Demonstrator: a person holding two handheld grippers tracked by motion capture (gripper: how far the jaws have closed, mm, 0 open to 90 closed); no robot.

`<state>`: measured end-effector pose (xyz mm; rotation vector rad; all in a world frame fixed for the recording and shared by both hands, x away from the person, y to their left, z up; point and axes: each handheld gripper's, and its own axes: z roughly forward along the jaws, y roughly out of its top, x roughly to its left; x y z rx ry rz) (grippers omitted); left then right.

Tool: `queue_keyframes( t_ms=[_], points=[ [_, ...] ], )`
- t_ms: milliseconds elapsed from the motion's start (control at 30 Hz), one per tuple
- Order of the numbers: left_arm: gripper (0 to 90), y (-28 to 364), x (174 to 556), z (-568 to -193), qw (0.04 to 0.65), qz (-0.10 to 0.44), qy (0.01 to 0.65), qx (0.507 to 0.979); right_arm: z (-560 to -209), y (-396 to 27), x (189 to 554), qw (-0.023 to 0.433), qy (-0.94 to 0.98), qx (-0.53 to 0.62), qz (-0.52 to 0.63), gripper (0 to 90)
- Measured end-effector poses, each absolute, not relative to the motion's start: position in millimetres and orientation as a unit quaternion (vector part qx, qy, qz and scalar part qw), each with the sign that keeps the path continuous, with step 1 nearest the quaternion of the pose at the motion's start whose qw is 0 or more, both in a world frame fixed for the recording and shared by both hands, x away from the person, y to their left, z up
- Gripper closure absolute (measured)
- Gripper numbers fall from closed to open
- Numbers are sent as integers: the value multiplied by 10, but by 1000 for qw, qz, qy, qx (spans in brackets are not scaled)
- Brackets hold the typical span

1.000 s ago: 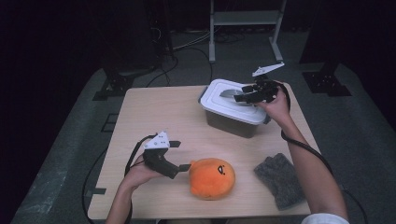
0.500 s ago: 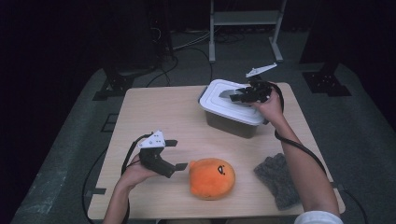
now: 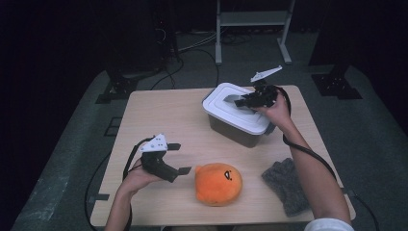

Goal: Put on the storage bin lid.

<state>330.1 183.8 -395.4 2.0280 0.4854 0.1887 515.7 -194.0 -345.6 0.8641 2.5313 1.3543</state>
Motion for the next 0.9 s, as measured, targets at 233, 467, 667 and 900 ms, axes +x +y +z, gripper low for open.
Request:
queue_keyframes(
  t_ms=[233, 467, 667, 900],
  points=[
    [40, 1874, 3306, -3949, 502, 80, 203, 837, -3446, -1884, 5109, 54, 852, 265, 449, 664],
    [40, 1917, 3317, -3958, 502, 83, 211, 834, -3441, -1796, 5073, 30, 860, 242, 449, 666],
    [40, 1986, 3331, -3958, 497, 95, 224, 833, -3434, -1701, 5002, 26, 868, 219, 445, 665],
    [40, 2041, 3333, -3975, 489, 101, 232, 835, -3423, -1570, 4922, 11, 877, 194, 439, 664]
  ],
)
